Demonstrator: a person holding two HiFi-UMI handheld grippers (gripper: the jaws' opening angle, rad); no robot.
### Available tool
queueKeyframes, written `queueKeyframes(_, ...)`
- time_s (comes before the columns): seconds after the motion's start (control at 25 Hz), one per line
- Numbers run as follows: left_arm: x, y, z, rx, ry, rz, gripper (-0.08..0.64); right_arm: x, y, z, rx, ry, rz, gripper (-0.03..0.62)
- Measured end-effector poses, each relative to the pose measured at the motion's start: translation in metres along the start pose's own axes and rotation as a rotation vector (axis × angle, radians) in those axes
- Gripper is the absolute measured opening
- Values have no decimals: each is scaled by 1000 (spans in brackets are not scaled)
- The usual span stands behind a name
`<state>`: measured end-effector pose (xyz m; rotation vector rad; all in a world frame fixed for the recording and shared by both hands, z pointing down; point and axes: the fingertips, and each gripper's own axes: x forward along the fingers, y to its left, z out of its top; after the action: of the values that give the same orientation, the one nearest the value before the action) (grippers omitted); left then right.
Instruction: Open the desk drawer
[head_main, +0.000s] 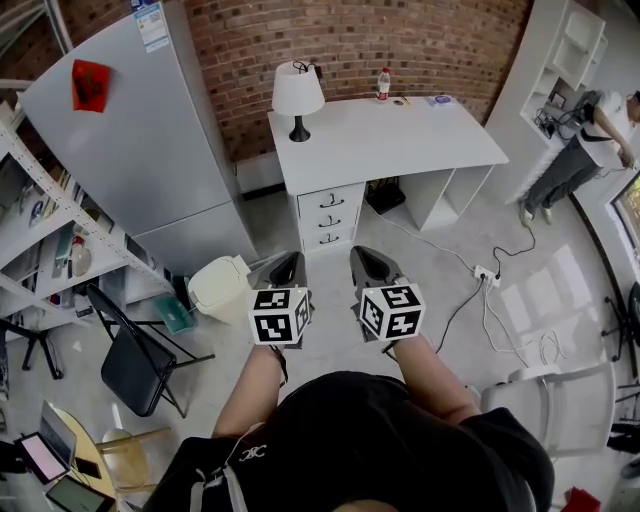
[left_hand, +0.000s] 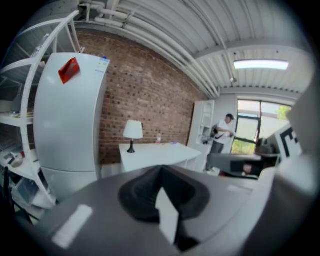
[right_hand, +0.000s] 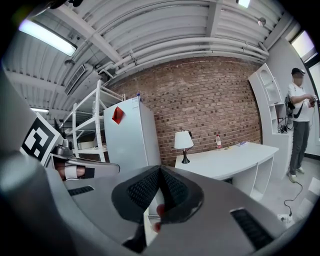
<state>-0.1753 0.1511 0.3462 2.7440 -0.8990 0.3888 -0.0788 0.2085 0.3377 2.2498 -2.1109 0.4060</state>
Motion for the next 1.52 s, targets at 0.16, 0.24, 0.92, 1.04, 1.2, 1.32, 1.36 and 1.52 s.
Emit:
queueKeyframes(0.16, 2, 12, -10, -12, 24, -17, -2, 9, 8, -7, 1, 7, -23, -9)
queueKeyframes(0.24, 2, 14, -13, -13, 30, -27, -2, 12, 6, -10, 2, 15, -37, -9)
queueKeyframes(0.92, 47, 54, -4, -1, 13, 12, -2, 82, -28, 2, 93, 16, 28, -9)
queueKeyframes(1.04, 74, 64, 8, -8, -8, 34, -2, 111, -42, 7, 52, 20, 50, -9)
queueKeyframes(1.2, 123, 77, 23, -5, -14, 61, -2, 157, -70, 18, -2, 9, 73, -9)
queueKeyframes(1.32, 164, 88, 36, -1, -8, 81, -2, 196, -96, 31, -5, 8, 85, -9)
queueKeyframes(1.36, 176, 90, 41, 1, -4, 86, -2, 208, -105, 36, 0, 12, 88, -9)
queueKeyframes(1.52, 213, 92, 58, 7, 11, 99, -2, 239, -132, 56, 2, 12, 101, -9)
